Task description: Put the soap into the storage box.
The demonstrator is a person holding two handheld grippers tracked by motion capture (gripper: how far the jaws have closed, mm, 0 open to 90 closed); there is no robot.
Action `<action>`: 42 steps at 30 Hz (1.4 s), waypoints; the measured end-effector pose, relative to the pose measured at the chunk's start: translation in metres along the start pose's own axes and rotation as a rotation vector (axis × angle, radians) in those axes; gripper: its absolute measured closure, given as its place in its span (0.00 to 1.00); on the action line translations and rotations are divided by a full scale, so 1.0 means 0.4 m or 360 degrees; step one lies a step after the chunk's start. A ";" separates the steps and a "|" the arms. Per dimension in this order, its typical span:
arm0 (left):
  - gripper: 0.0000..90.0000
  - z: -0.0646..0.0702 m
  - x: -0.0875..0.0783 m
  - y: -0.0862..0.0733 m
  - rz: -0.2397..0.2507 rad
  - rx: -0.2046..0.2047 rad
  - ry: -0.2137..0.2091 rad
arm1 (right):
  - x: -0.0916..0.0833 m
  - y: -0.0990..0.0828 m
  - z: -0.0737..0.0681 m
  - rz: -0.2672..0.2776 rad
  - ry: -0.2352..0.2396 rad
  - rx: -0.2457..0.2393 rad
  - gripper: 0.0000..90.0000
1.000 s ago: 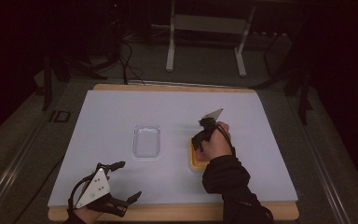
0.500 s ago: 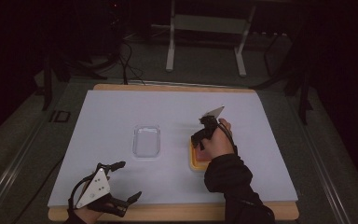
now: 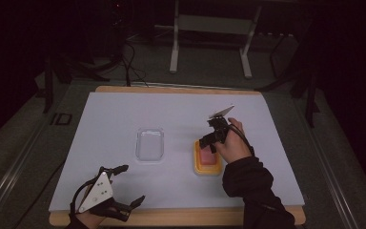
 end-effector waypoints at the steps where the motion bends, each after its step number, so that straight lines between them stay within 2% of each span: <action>1: 0.01 0.000 0.000 0.000 0.0000 0.0001 0.0000 | -0.006 -0.001 0.000 0.0021 -0.0002 -0.0021 0.19; 5: 0.01 0.000 -0.002 0.001 0.0005 0.0000 0.0002 | -0.030 -0.014 0.003 0.0084 -0.0011 -0.0109 0.18; 9: 0.01 0.000 -0.002 0.000 0.0003 -0.0001 0.0001 | -0.057 -0.033 0.014 0.0138 -0.0009 -0.0137 0.19; 14: 0.01 0.000 0.000 -0.001 -0.0003 0.0002 0.0004 | -0.084 -0.046 0.034 0.0213 -0.0039 -0.0168 0.19; 16: 0.01 0.000 0.000 -0.001 -0.0002 0.0002 0.0006 | -0.099 -0.055 0.051 0.0273 -0.0082 -0.0228 0.20; 28: 0.01 -0.001 0.000 -0.002 -0.0005 0.0002 0.0008 | -0.107 -0.135 0.126 0.0281 -0.0115 -0.0165 0.21; 30: 0.01 0.000 0.000 -0.002 -0.0007 0.0001 0.0008 | -0.107 -0.148 0.140 0.0304 -0.0130 -0.0148 0.21; 35: 0.01 0.000 0.001 -0.003 -0.0009 0.0001 0.0009 | -0.097 -0.192 0.171 0.0278 -0.0146 -0.0092 0.21; 38: 0.01 0.000 0.001 -0.003 -0.0010 0.0003 0.0009 | -0.091 -0.214 0.183 0.0278 -0.0156 -0.0097 0.21; 42: 0.01 -0.001 0.002 -0.004 -0.0013 0.0005 0.0012 | -0.093 -0.234 0.193 0.0335 -0.0173 -0.0074 0.20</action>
Point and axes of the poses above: each handheld gripper's, and its own axes: x roughly forward along the jaws, y roughly out of its top, z roughly to its right, the point moved 10 cm from there along x, roughly forward along the jaws, and after that the axes turned 9 degrees about -x, right-handed, at the moved point
